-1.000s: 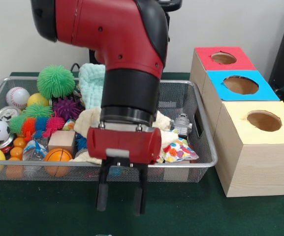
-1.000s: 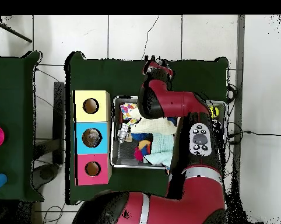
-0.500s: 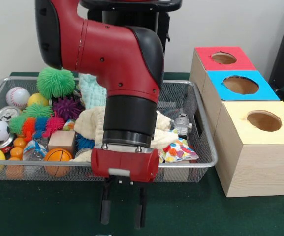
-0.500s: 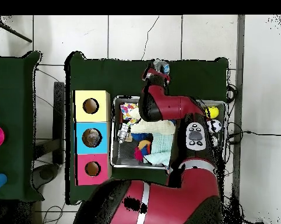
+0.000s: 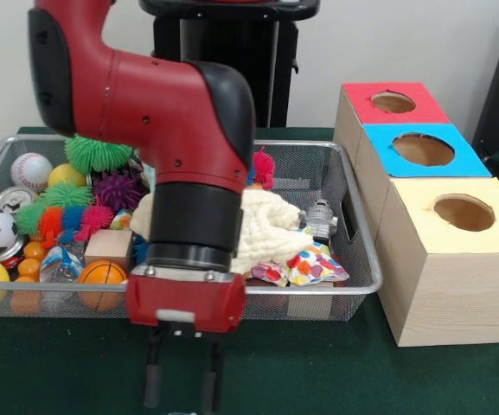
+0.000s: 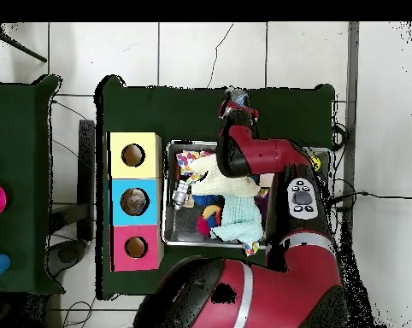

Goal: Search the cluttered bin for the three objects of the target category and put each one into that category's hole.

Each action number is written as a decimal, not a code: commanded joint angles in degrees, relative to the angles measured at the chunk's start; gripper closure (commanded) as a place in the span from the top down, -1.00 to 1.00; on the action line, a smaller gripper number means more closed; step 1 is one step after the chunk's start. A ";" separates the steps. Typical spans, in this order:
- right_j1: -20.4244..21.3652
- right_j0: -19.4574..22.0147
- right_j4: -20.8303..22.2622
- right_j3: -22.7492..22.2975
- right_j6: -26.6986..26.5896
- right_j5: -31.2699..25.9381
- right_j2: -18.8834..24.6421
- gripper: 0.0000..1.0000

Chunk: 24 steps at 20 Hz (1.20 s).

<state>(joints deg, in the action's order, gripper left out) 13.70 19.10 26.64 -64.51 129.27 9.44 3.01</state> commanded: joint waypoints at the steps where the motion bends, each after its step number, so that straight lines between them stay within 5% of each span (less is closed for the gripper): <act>1: -0.60 5.07 9.00 2.92 -10.64 -11.88 10.51 1.00; 9: -0.31 6.46 12.02 1.24 -4.13 -8.78 13.99 1.00; 16: 1.93 2.98 4.38 -3.06 7.92 -1.37 9.69 1.00; 24: 2.35 2.17 0.99 -4.17 8.11 -0.91 9.21 1.00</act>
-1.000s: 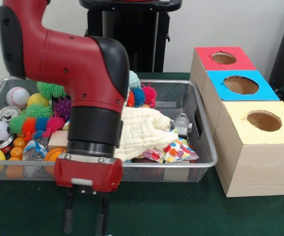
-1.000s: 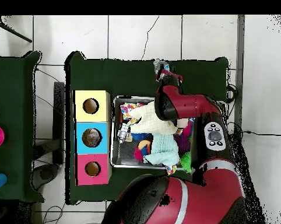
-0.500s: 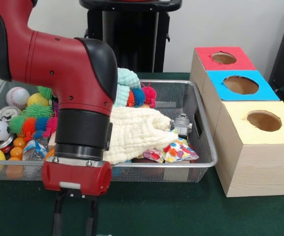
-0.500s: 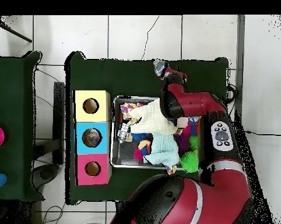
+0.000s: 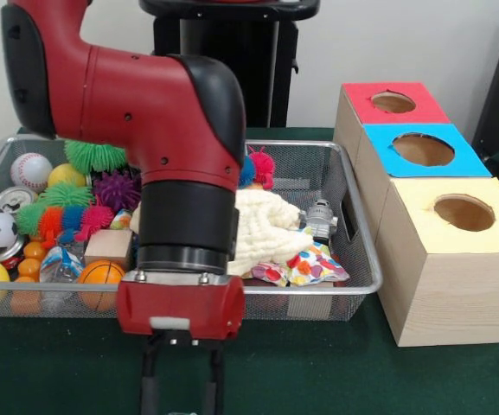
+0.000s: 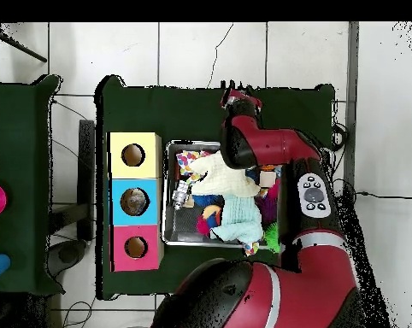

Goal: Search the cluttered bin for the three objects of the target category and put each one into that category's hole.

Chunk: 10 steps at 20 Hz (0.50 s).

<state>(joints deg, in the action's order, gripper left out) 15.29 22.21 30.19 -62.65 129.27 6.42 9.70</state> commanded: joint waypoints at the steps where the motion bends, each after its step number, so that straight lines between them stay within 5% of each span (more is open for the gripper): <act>1: 0.36 -1.63 -3.00 -5.88 7.61 0.92 0.90 1.00; 10: -1.55 -2.56 0.63 -2.08 0.12 -6.40 -3.08 1.00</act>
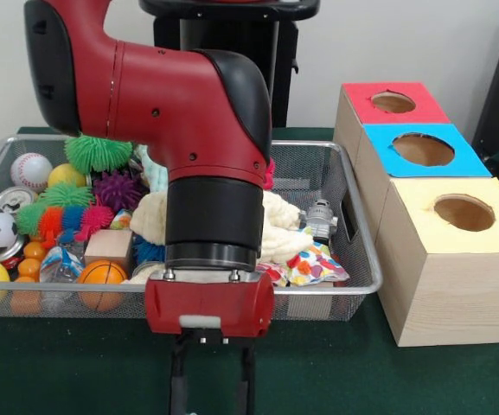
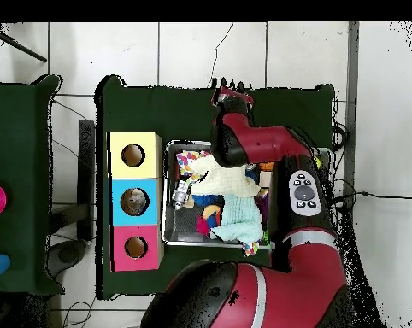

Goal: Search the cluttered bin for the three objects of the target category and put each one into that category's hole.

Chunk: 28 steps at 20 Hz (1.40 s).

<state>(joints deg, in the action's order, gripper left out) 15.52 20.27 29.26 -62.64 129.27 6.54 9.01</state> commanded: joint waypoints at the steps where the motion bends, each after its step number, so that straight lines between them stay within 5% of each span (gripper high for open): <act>1: -2.25 -0.99 2.01 -1.43 -0.48 -6.85 -3.14 1.00; 5: -4.18 -2.54 2.60 0.44 -0.73 -5.86 -6.07 1.00; 11: -4.09 2.11 5.56 -0.26 -5.07 -8.54 0.86 1.00; 14: -3.93 2.47 6.52 -0.11 -5.65 -9.03 1.05 1.00; 22: -4.42 1.33 9.04 0.45 -3.61 -6.49 -1.82 1.00; 28: -1.78 8.88 11.17 -4.82 -6.95 -10.16 8.46 1.00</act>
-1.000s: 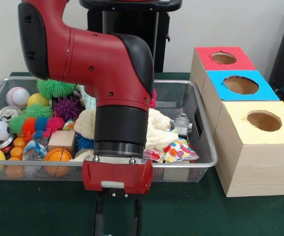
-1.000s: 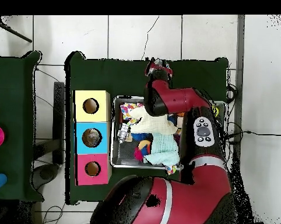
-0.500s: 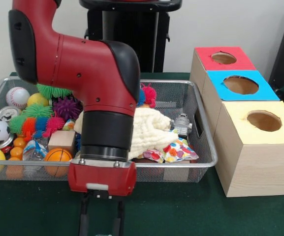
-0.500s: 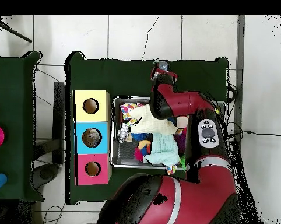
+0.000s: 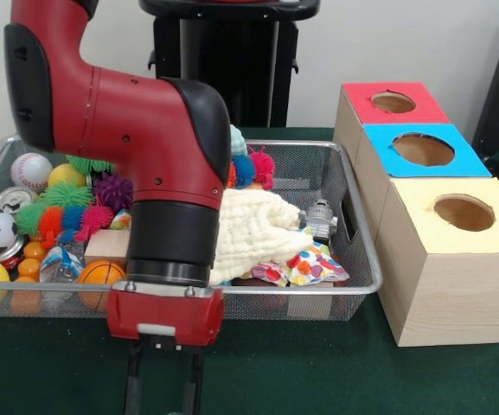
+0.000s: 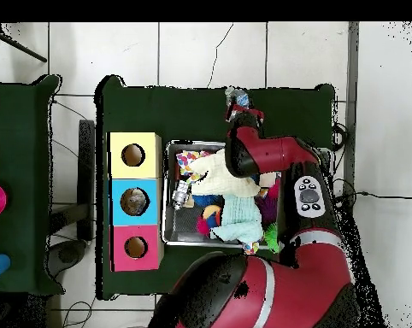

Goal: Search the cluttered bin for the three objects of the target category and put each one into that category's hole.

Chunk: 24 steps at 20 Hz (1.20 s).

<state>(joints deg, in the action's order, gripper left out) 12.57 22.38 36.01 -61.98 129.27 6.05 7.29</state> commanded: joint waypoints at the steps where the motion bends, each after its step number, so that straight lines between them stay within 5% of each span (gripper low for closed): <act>1: 1.83 8.89 4.34 -7.26 -6.85 -10.07 12.99 1.00; 6: 6.41 9.90 0.87 -12.75 2.21 -5.40 12.03 1.00; 9: 8.97 4.56 -4.13 -12.94 8.55 -1.45 7.30 1.00; 12: 7.48 6.92 -5.16 -10.43 6.93 -3.01 11.47 1.00; 13: 5.17 4.75 -6.25 -10.06 8.87 1.36 9.10 1.00; 20: 5.73 2.61 -8.96 -10.70 7.56 -0.26 7.37 1.00; 24: 1.65 -1.05 -9.03 -7.61 5.45 0.80 3.57 1.00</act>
<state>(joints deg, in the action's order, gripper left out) 18.02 24.55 28.17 -67.88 129.27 5.54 12.01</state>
